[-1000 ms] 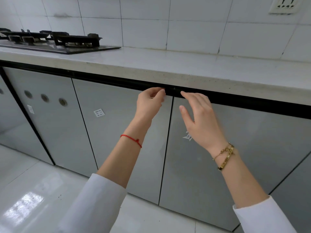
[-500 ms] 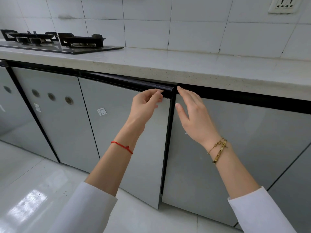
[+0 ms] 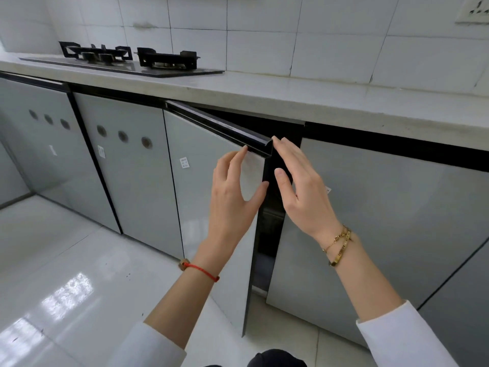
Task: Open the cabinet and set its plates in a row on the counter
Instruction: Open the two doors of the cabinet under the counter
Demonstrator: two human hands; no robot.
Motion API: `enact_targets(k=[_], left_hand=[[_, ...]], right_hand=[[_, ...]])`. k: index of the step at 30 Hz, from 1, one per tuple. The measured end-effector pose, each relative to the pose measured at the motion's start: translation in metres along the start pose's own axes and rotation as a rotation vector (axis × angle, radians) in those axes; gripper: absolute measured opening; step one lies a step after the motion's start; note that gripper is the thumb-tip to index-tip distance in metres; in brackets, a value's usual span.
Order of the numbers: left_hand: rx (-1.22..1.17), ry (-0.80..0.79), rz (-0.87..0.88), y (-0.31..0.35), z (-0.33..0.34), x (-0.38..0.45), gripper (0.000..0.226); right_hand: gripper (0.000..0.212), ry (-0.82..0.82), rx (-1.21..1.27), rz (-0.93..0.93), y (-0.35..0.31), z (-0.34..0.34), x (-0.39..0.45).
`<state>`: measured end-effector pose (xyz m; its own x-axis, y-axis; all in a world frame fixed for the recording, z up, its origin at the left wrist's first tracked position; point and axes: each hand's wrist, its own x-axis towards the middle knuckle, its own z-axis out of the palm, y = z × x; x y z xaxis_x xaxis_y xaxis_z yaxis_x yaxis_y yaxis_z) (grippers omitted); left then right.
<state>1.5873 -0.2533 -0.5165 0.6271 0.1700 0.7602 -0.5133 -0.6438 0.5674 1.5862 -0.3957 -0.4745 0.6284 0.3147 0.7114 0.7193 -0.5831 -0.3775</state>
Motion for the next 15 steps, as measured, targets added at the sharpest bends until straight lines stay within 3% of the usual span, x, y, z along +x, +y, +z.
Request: enact_targets(k=[5,15], left_hand=[[0.085,0.077,-0.009,-0.005,-0.017,-0.022,0.076],[0.004,0.178,-0.020,-0.021,-0.087,-0.045,0.067]], right_hand=[[0.050,-0.039,0.019,-0.096,-0.027,0.015,-0.008],[0.052,-0.084,0.153,-0.273,-0.075,0.052,-0.003]])
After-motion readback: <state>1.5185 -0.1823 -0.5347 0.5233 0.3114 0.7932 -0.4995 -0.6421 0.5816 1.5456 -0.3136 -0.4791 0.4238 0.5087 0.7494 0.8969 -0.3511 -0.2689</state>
